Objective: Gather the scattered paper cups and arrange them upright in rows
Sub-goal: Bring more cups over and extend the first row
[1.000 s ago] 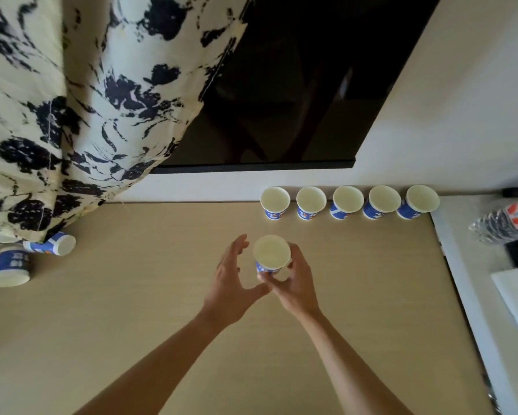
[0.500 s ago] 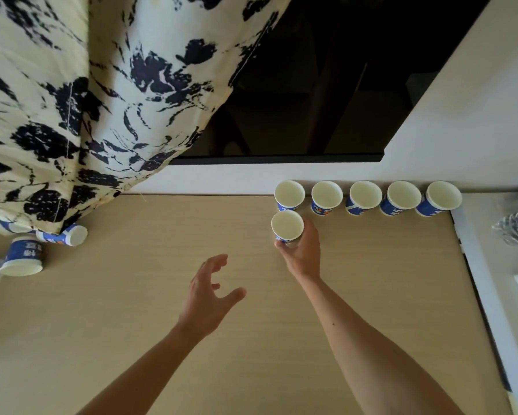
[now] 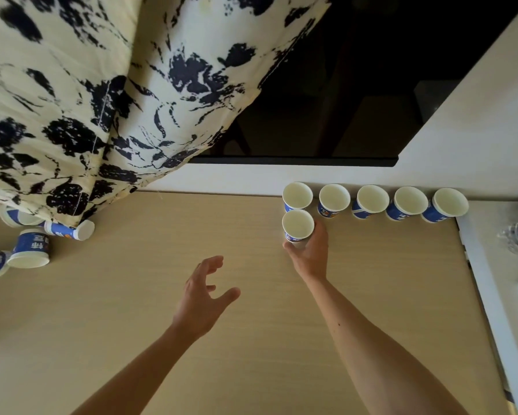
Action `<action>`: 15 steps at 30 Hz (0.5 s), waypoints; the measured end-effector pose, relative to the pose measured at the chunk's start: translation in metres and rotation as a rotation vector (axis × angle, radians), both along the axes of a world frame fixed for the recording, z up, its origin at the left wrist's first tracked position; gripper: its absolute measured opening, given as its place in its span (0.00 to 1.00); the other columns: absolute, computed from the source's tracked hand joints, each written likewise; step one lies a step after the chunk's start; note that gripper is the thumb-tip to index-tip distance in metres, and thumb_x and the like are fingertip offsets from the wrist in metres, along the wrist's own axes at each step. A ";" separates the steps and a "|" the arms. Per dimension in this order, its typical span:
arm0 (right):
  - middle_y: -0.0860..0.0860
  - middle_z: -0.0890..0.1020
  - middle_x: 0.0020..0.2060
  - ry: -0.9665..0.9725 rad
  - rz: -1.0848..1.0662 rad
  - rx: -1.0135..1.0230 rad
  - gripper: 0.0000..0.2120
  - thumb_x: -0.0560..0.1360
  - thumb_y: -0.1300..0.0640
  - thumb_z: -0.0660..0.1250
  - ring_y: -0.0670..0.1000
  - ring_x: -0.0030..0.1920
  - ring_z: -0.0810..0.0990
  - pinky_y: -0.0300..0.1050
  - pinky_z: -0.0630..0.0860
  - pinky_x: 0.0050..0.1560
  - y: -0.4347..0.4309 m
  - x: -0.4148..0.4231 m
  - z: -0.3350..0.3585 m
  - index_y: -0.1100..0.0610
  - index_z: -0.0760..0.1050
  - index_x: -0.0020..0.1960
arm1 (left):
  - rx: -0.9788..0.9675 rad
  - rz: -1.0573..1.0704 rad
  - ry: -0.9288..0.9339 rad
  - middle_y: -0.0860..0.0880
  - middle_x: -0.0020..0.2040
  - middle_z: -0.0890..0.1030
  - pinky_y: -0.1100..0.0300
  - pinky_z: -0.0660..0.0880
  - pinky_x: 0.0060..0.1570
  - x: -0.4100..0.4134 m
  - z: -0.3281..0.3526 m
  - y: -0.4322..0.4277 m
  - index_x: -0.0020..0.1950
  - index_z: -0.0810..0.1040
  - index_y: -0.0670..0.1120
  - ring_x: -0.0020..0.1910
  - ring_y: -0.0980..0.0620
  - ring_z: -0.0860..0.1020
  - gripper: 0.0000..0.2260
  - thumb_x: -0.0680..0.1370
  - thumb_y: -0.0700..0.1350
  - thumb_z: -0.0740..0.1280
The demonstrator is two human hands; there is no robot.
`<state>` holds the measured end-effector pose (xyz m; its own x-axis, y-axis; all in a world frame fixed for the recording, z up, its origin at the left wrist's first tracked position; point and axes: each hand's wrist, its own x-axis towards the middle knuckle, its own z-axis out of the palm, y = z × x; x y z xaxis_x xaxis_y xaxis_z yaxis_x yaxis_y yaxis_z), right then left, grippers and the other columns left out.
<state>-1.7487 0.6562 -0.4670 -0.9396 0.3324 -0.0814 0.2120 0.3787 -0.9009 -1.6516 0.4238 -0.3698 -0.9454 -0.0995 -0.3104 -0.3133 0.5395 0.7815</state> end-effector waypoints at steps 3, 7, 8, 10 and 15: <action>0.50 0.72 0.59 -0.007 -0.019 -0.004 0.35 0.64 0.65 0.79 0.54 0.59 0.75 0.45 0.73 0.61 -0.006 0.020 0.004 0.60 0.68 0.68 | 0.007 0.038 0.008 0.56 0.63 0.75 0.55 0.78 0.56 0.005 0.002 -0.015 0.69 0.70 0.51 0.63 0.57 0.72 0.30 0.70 0.47 0.78; 0.58 0.72 0.59 -0.033 -0.019 0.155 0.36 0.67 0.68 0.78 0.59 0.58 0.74 0.48 0.71 0.60 -0.013 0.072 0.000 0.65 0.67 0.70 | 0.011 0.101 0.015 0.54 0.62 0.76 0.56 0.78 0.55 0.007 0.003 -0.033 0.68 0.71 0.51 0.62 0.56 0.73 0.28 0.71 0.47 0.77; 0.58 0.72 0.59 -0.043 -0.006 0.179 0.35 0.67 0.68 0.77 0.59 0.58 0.75 0.51 0.72 0.60 -0.017 0.084 0.001 0.64 0.66 0.71 | 0.019 0.124 0.016 0.54 0.62 0.76 0.57 0.78 0.54 0.008 0.002 -0.039 0.68 0.71 0.50 0.62 0.56 0.73 0.27 0.71 0.47 0.77; 0.59 0.72 0.59 -0.053 0.026 0.197 0.34 0.68 0.69 0.76 0.61 0.59 0.75 0.57 0.75 0.60 -0.032 0.103 0.007 0.64 0.66 0.71 | 0.048 0.162 0.019 0.54 0.61 0.76 0.61 0.76 0.53 0.011 0.003 -0.052 0.68 0.71 0.50 0.63 0.55 0.73 0.26 0.72 0.46 0.76; 0.62 0.73 0.59 -0.058 0.153 0.212 0.32 0.69 0.70 0.75 0.62 0.58 0.78 0.46 0.71 0.57 -0.092 0.119 0.035 0.67 0.67 0.70 | 0.083 0.241 0.034 0.55 0.60 0.76 0.66 0.72 0.49 0.023 0.005 -0.088 0.68 0.72 0.49 0.62 0.55 0.73 0.24 0.74 0.45 0.74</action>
<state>-1.6296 0.5644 -0.4316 -0.9762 0.2018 -0.0798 0.1862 0.5896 -0.7860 -1.6285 0.3361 -0.3653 -0.9077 -0.2985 -0.2950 -0.3975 0.3858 0.8325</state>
